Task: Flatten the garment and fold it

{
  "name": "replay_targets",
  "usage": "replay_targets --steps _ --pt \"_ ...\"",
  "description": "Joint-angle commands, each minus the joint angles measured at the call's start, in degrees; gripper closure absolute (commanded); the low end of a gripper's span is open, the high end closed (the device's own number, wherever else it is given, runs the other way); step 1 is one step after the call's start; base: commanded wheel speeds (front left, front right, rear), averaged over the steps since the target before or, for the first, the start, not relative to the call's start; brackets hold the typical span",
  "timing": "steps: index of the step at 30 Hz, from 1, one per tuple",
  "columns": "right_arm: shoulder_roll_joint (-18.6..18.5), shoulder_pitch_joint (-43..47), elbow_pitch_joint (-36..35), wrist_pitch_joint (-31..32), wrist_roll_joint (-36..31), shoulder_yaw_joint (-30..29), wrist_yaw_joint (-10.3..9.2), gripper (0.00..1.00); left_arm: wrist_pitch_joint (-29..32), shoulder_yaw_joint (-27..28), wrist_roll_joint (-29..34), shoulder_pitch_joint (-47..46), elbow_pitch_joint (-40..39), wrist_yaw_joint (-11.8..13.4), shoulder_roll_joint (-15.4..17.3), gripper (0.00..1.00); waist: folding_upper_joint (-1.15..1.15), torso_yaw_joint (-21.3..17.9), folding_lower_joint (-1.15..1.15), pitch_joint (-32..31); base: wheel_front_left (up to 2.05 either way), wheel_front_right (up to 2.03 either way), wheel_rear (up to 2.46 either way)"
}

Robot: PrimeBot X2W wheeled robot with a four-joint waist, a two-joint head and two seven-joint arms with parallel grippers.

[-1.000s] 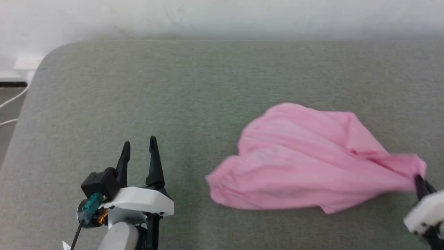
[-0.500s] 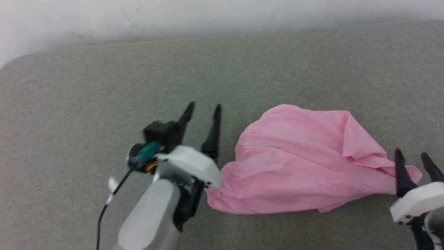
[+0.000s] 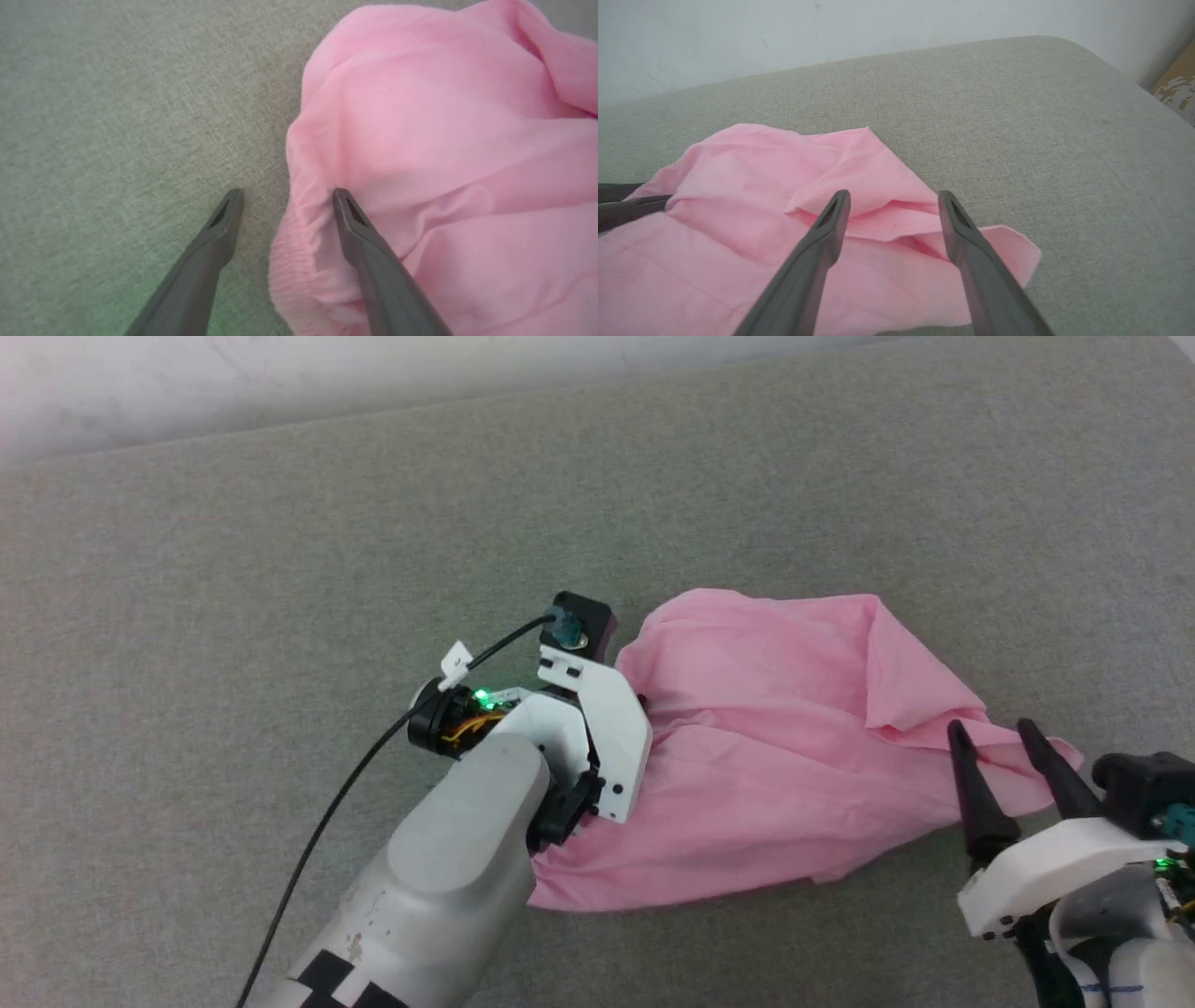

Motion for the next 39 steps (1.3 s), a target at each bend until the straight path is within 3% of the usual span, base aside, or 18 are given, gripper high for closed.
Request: replay_targets --steps 1,2,9,15,20,27,28,31,35,39 --pt "0.1 -0.8 -0.3 -0.4 -0.2 1.0 -0.06 0.00 2.7 -1.1 -0.6 0.5 1.5 -0.5 -0.1 0.66 0.00 -0.6 0.00 0.4 0.00 0.00 0.00" --pt "0.1 -0.9 -0.7 -0.5 -0.6 1.8 -0.06 0.00 3.1 -1.1 -1.1 0.8 1.4 -0.7 -0.2 1.00 0.00 -0.5 0.00 0.4 0.00 0.00 0.00" --pt "-1.2 -1.4 -2.3 0.4 -7.1 7.3 -0.06 0.00 -5.5 2.6 -2.5 5.9 -3.8 2.9 1.5 1.00 0.00 2.4 0.00 -0.4 0.00 0.00 0.00" --pt "-3.2 -3.7 -1.1 5.5 -10.1 10.3 -0.06 0.00 -8.7 5.2 -4.0 12.2 -10.6 5.2 4.4 1.00 0.00 6.1 0.00 -0.8 0.00 0.00 0.00" --pt "-4.6 -7.7 1.0 9.2 -11.3 13.2 -0.06 0.00 -9.0 5.3 -5.1 15.5 -15.5 5.5 4.9 1.00 0.00 8.9 0.00 -0.7 0.00 0.00 0.00" --pt "-5.5 -12.6 4.8 19.1 -11.6 15.5 -0.06 0.00 -9.9 4.7 -5.7 16.4 -17.6 5.5 3.9 1.00 0.00 10.7 0.00 -0.3 0.00 0.00 0.00" --pt "-5.6 -13.4 4.9 19.8 -11.6 15.6 -0.06 0.35 -10.1 4.6 -5.8 16.4 -17.7 5.5 3.8 1.00 0.00 10.8 0.00 -0.3 0.00 0.00 0.00" --pt "-6.0 -15.7 5.8 21.2 -11.6 16.0 -0.06 1.00 -10.2 4.4 -5.9 16.3 -17.9 5.5 3.7 1.00 0.00 10.9 0.00 -0.1 0.00 0.00 0.00" --pt "-6.1 -17.5 7.0 22.3 -10.9 15.2 -0.06 1.00 -10.3 4.4 -6.2 16.2 -18.0 5.3 3.6 1.00 0.00 11.0 0.00 0.2 0.00 0.00 0.00" --pt "-5.1 -20.7 7.7 21.3 -9.1 8.9 -0.06 1.00 -11.8 5.3 -6.3 15.5 -18.5 5.6 3.7 1.00 0.00 11.1 0.00 0.7 0.00 0.00 0.00"
